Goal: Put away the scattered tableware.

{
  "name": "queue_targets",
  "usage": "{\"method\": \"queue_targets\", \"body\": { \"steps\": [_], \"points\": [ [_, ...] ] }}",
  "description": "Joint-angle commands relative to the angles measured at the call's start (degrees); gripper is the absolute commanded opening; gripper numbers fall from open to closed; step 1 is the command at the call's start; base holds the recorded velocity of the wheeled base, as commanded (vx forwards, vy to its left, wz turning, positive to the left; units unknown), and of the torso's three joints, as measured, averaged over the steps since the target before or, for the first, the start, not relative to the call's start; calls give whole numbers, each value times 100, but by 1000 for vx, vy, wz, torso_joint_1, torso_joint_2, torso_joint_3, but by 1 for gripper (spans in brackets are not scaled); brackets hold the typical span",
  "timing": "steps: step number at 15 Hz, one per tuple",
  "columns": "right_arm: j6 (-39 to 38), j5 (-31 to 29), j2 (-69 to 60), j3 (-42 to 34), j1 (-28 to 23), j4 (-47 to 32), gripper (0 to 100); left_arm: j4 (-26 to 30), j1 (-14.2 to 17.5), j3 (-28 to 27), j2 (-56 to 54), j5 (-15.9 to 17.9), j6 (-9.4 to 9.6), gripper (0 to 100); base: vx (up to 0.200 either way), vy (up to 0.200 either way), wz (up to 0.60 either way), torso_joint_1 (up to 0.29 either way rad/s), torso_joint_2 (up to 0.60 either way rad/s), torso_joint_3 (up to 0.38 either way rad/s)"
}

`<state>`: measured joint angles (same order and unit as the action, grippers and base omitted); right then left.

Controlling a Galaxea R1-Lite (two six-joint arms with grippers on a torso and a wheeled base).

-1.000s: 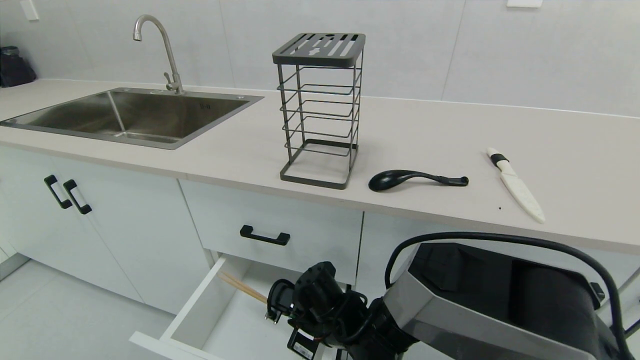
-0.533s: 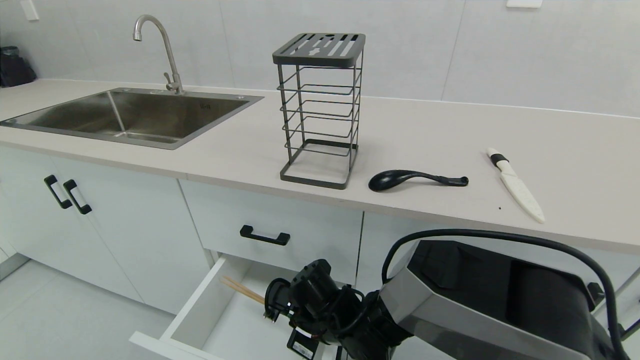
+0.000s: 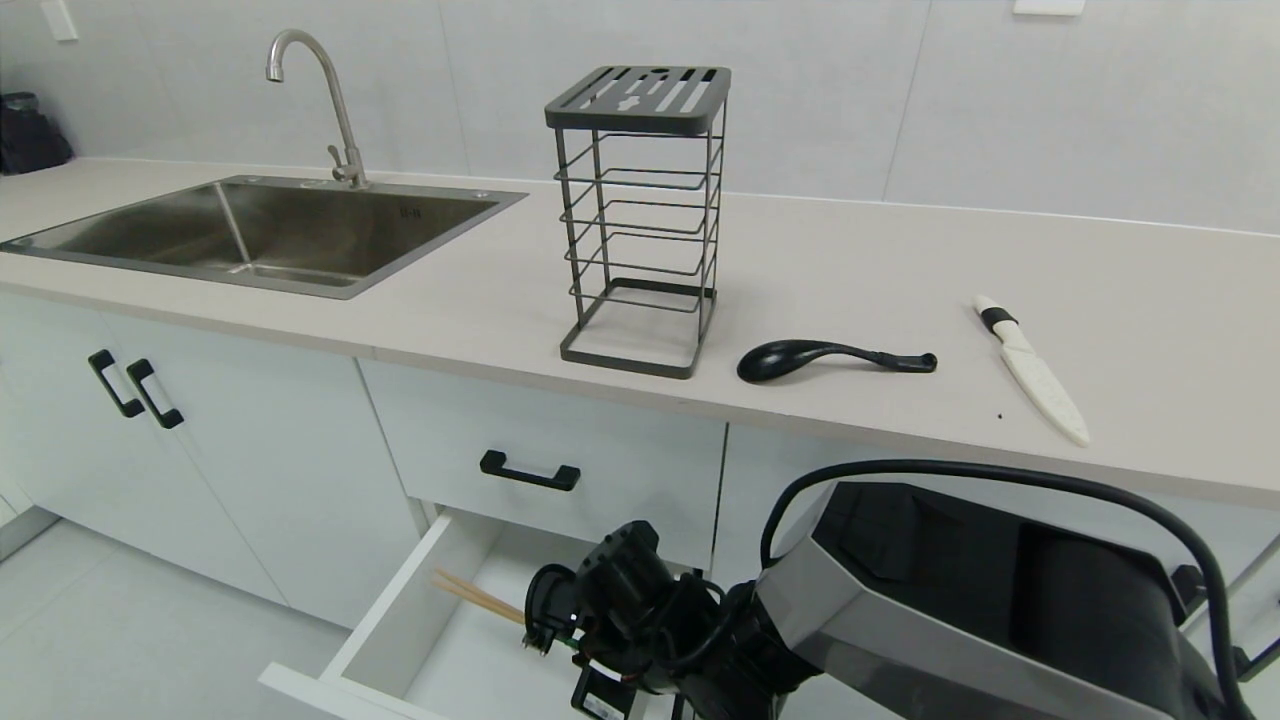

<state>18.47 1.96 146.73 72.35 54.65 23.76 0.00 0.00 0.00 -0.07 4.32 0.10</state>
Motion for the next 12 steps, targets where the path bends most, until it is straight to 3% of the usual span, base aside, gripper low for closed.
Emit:
{"method": "queue_targets", "body": {
  "steps": [1, 4, 8, 12],
  "points": [
    [131, -12, -4, 7, -7, 59, 0, 0, 0, 0, 7, -1, -1, 100, 0, 0, 0, 0, 0, 0],
    [139, -12, 5, 60, 2, 50, 0, 0, 0, 0, 7, -1, -1, 100, 0, 0, 0, 0, 0, 0],
    [139, -38, 84, 288, -7, 23, 0, 0, 0, 0, 7, -1, -1, 100, 0, 0, 0, -151, 228, 77],
    [139, -214, 102, 420, -7, -108, 0, 0, 0, 0, 7, -1, -1, 100, 0, 0, 0, -43, 59, 21]
  ]
}}
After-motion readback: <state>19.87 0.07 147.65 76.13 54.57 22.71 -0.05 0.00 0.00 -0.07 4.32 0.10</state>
